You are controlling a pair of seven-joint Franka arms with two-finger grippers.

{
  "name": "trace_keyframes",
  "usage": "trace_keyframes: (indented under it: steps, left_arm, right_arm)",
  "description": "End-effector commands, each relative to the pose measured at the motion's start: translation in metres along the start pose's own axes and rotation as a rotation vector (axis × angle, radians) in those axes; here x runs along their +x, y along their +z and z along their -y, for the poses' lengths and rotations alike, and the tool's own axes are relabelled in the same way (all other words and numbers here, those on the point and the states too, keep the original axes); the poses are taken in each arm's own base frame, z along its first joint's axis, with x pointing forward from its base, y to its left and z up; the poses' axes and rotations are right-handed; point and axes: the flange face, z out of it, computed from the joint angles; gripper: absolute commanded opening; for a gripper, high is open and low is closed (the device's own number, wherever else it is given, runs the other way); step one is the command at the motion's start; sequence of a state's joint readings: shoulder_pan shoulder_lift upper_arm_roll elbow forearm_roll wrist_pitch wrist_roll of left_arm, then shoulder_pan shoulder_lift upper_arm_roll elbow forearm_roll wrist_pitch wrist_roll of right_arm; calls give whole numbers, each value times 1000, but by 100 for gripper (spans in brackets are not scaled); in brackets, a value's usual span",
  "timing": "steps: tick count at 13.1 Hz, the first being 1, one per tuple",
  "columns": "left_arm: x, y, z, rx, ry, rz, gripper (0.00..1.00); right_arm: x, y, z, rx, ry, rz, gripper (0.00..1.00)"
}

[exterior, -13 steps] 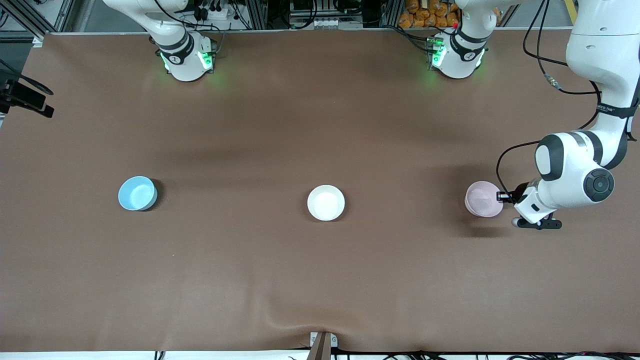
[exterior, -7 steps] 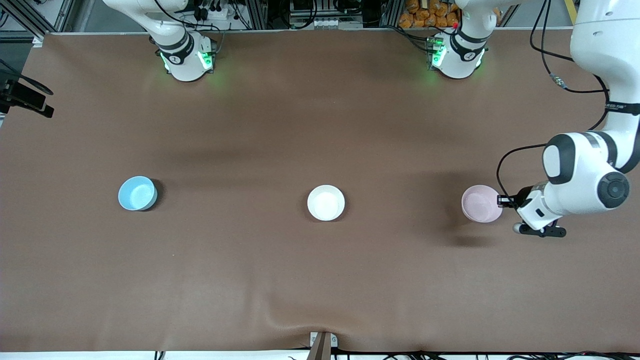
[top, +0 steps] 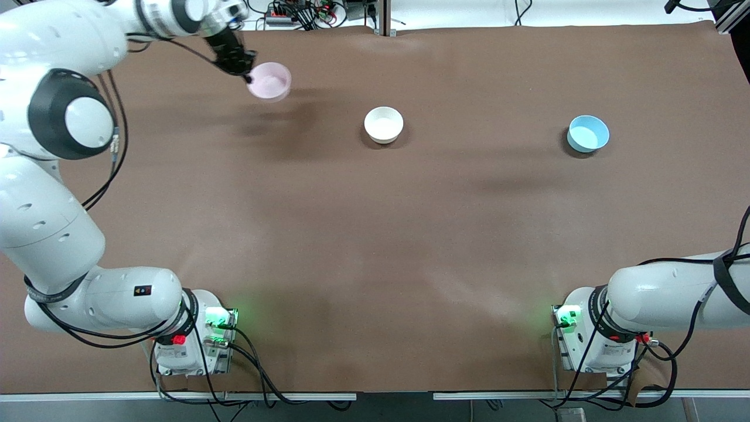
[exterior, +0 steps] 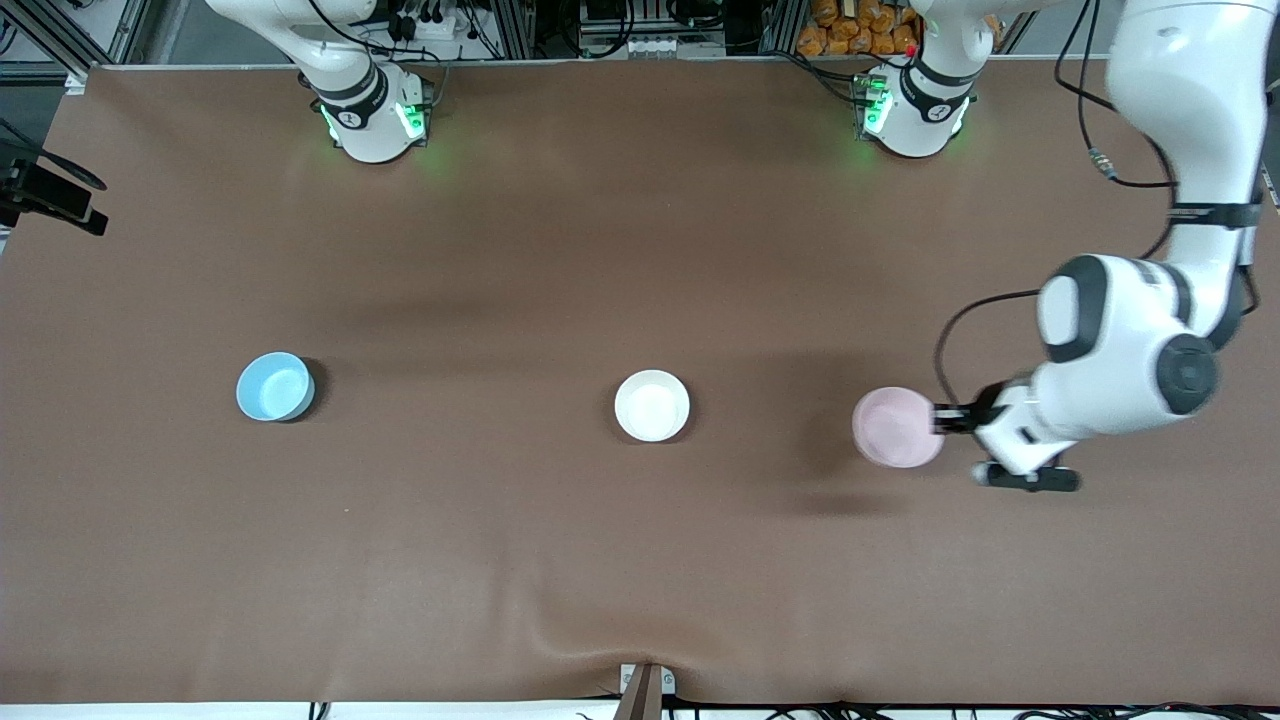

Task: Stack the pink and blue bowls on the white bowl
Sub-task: 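Carry the pink bowl with the left gripper over the white bowl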

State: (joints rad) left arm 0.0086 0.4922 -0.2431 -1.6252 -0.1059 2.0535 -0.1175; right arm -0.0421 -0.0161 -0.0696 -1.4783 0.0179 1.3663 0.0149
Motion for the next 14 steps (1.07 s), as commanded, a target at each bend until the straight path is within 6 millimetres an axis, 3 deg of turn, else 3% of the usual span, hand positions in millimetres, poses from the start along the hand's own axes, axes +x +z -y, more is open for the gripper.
trace_keyframes:
  steps: [1, 3, 4, 6, 8, 10, 14]
  left_arm:
    - [6, 19, -76, -10, -61, 16, 0]
    - [-3, 39, -119, -11, -68, 39, 0]
    - [-14, 45, -158, -9, -45, 34, 0]
    - [-17, 56, -203, -16, -84, 27, 0]
    - [-19, 67, -223, -28, -87, 28, 0]
    - [-36, 79, -252, -24, -67, 35, 0]
    - [-36, 108, -263, -63, -70, 21, 0]
  right_arm:
    - [0, -2, 1, 0, 14, -4, 100]
    - [0, -2, 1, 0, 14, -4, 100]
    - [0, -2, 0, 0, 16, -4, 100]
    - [0, -2, 0, -1, 16, -4, 100]
    - [1, -2, 0, -1, 16, -5, 100]
    - [0, -2, 1, 0, 14, -5, 100]
    - [0, -3, 0, 1, 16, -7, 100]
